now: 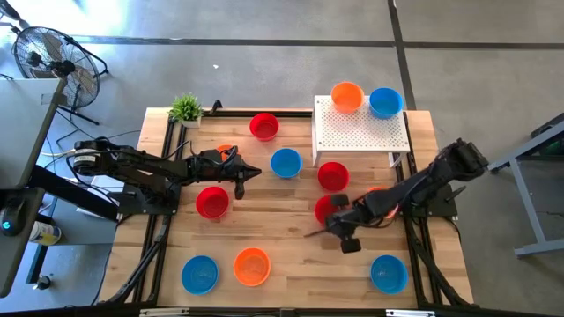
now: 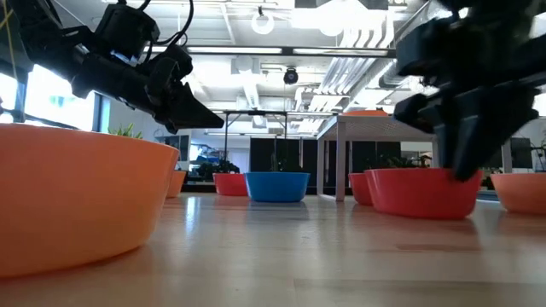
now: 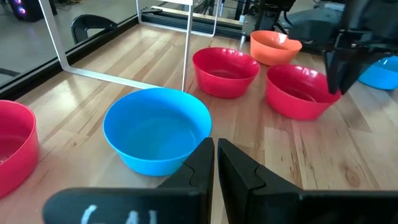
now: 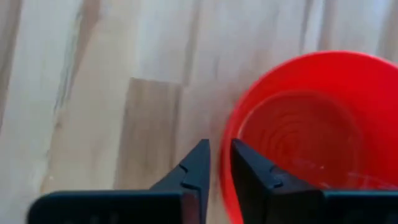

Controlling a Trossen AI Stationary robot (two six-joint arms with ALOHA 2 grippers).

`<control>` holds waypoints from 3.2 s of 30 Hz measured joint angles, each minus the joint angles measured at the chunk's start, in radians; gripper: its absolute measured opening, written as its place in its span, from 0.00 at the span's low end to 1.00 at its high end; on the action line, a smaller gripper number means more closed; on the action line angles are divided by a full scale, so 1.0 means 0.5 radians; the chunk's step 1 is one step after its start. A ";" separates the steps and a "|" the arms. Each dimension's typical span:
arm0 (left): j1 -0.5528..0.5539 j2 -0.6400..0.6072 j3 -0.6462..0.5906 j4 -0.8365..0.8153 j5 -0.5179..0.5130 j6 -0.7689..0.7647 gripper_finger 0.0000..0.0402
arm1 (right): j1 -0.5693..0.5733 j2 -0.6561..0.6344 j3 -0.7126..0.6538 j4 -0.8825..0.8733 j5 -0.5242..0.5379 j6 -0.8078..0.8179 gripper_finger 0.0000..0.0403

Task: Pick & Place Mini bowls
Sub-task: Put the red bowl on the shelf

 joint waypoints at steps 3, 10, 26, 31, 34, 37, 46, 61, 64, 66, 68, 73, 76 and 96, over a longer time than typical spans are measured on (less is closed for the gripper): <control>0.001 0.000 0.000 0.000 0.000 0.000 0.05 | -0.094 0.000 0.000 0.000 -0.005 0.006 0.08; 0.001 0.000 0.000 0.000 0.000 0.000 0.05 | -0.199 0.000 0.000 0.010 -0.060 0.080 0.12; 0.001 0.000 0.000 0.000 0.000 0.000 0.05 | -0.143 0.006 0.000 -0.045 0.028 0.049 0.26; 0.001 0.000 0.000 0.000 0.000 0.000 0.05 | -0.101 0.011 0.000 -0.042 0.114 -0.086 0.15; 0.000 0.000 0.000 0.000 0.000 0.000 0.05 | -0.112 0.011 0.001 -0.026 0.100 -0.051 0.05; 0.001 0.000 0.000 0.001 0.000 0.000 0.05 | -0.100 0.010 0.040 -0.036 0.092 -0.041 0.02; 0.000 0.000 0.000 0.000 0.000 0.000 0.05 | 0.003 0.007 0.673 -0.530 0.015 0.089 0.01; 0.001 0.000 0.000 0.000 0.000 0.000 0.05 | -0.664 0.000 1.900 -2.161 0.579 0.129 0.00; 0.001 0.000 0.000 0.000 0.000 0.000 0.05 | -0.962 0.000 1.875 -2.196 0.558 -0.018 0.00; 0.000 0.000 0.000 0.000 0.000 0.000 0.05 | -1.146 -0.003 1.813 -2.199 0.513 -0.108 0.00; 0.001 0.000 0.000 0.000 0.000 0.000 0.05 | -1.296 -0.020 1.730 -2.179 0.455 -0.202 0.00; 0.000 0.000 0.000 0.000 0.000 0.000 0.05 | -1.514 -0.148 1.541 -1.940 0.345 -0.312 0.00; 0.001 0.000 0.000 0.000 0.000 0.000 0.05 | -1.577 -0.192 1.441 -1.834 0.258 -0.349 0.00; 0.001 0.000 0.000 0.000 0.000 0.000 0.05 | -1.604 -0.193 1.157 -1.651 0.166 -0.349 0.12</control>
